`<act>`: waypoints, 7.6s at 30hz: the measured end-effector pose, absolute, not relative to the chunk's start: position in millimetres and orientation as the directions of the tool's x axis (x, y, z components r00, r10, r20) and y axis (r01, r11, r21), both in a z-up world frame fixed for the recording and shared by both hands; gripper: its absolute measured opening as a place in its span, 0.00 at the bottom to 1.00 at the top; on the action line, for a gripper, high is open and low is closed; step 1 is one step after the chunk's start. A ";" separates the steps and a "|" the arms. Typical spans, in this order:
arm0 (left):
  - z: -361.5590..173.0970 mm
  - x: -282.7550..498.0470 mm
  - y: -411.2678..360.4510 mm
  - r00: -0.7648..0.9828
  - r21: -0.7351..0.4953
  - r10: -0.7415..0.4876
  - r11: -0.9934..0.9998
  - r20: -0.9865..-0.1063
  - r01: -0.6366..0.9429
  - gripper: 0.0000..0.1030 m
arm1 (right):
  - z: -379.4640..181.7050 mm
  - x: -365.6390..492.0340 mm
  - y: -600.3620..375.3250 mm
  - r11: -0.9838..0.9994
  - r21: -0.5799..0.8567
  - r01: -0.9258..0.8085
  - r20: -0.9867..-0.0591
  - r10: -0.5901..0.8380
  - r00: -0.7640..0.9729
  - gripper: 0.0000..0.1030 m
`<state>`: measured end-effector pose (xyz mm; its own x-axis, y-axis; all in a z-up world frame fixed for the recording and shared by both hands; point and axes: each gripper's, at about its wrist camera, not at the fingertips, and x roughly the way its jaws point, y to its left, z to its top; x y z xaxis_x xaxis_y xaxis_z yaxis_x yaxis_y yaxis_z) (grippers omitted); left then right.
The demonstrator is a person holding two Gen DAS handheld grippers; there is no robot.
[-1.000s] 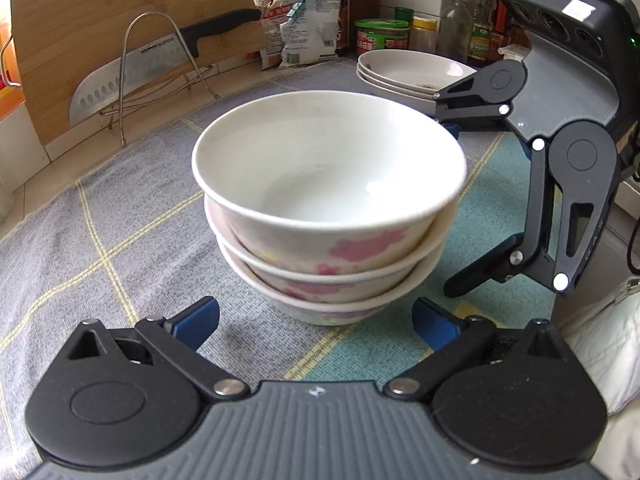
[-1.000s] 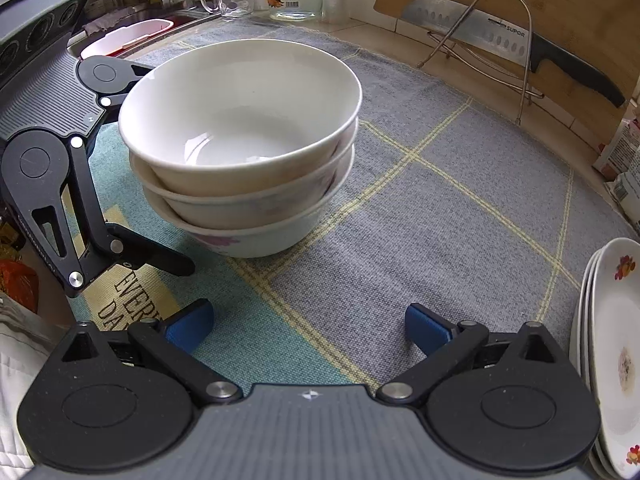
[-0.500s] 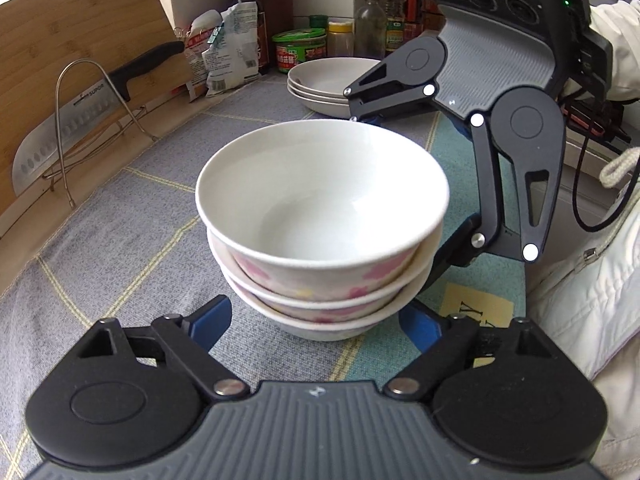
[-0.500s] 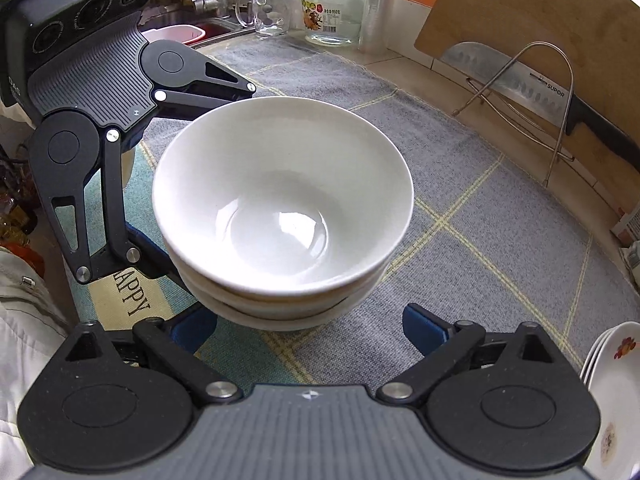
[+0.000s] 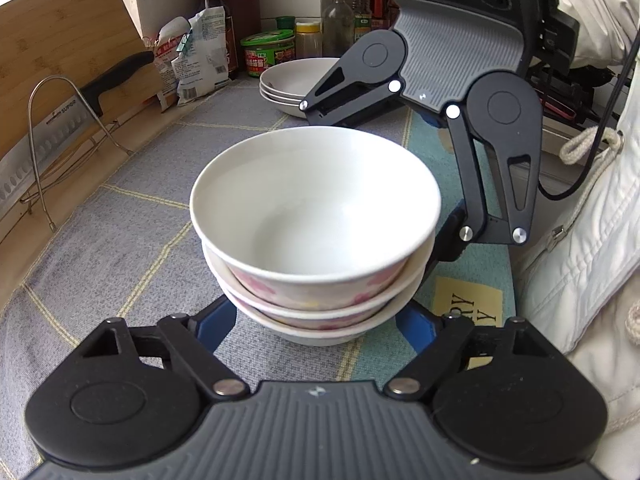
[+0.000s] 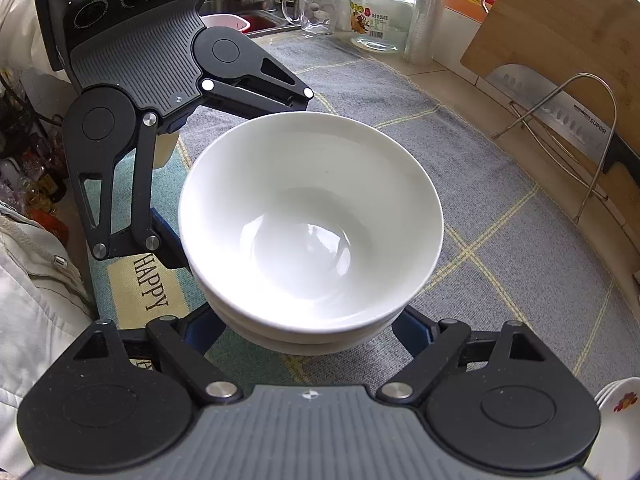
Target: Organize plates and bowls
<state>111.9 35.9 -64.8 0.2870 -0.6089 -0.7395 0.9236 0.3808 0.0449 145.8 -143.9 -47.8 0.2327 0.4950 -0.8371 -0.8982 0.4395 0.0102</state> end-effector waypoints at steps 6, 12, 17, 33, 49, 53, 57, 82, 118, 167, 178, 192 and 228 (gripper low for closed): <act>-62.9 112.2 31.7 0.266 0.053 -0.604 0.346 -0.751 0.937 0.83 | -48.6 146.3 -142.7 0.400 0.003 -0.917 -0.847 0.488 0.210 0.86; -63.8 116.3 31.9 0.241 0.034 -0.609 0.331 -0.755 0.943 0.83 | -47.0 146.7 -142.5 0.390 0.008 -0.921 -0.851 0.486 0.198 0.85; -64.1 118.3 31.7 0.232 0.027 -0.611 0.325 -0.757 0.945 0.84 | -46.8 151.1 -139.8 0.386 0.016 -0.922 -0.858 0.480 0.186 0.85; -63.2 114.9 28.2 0.232 0.011 -0.594 0.352 -0.770 0.936 0.83 | -45.0 150.6 -141.4 0.376 0.027 -0.926 -0.862 0.478 0.169 0.85; -35.0 118.7 -29.5 0.275 0.040 -0.587 0.382 -0.762 0.923 0.83 | -20.8 154.0 -196.8 0.347 0.014 -0.938 -0.853 0.493 0.170 0.85; -31.3 121.2 -55.0 0.287 0.050 -0.588 0.385 -0.756 0.922 0.83 | -13.3 158.2 -222.7 0.341 -0.003 -0.940 -0.851 0.493 0.182 0.85; -28.6 128.6 -82.4 0.295 0.059 -0.594 0.383 -0.748 0.922 0.83 | -6.5 163.8 -252.3 0.339 -0.010 -0.941 -0.847 0.496 0.188 0.85; -37.5 200.1 -224.8 0.272 0.122 -0.614 0.275 -0.741 0.954 0.83 | -6.5 217.5 -398.8 0.462 -0.082 -0.883 -0.845 0.438 0.307 0.85; -49.1 225.1 -232.6 0.243 0.049 -0.625 0.312 -0.742 0.949 0.86 | -31.0 243.5 -415.1 0.485 -0.036 -0.874 -0.863 0.425 0.271 0.87; 20.9 86.7 -92.1 0.710 0.002 -0.363 0.890 -0.604 0.457 0.99 | 25.2 62.1 -325.9 0.976 0.096 0.197 -0.761 -0.055 0.647 1.00; 27.4 79.4 -92.0 0.723 0.021 -0.341 0.898 -0.601 0.440 0.99 | 33.5 53.5 -321.8 0.975 0.094 0.202 -0.745 -0.066 0.664 1.00; 31.6 79.3 -93.1 0.727 0.020 -0.338 0.901 -0.597 0.434 0.99 | 36.7 50.5 -321.8 0.976 0.090 0.198 -0.739 -0.068 0.671 1.00; 31.4 82.7 -96.2 0.726 0.025 -0.334 0.900 -0.601 0.434 0.99 | 36.6 53.7 -323.4 0.976 0.071 0.206 -0.744 -0.086 0.662 1.00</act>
<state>82.7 -96.2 31.4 0.7261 -0.3338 -0.6012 0.4343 0.9005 0.0245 53.7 -323.4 36.6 0.6621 -0.0858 -0.7445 0.2058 0.9760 0.0705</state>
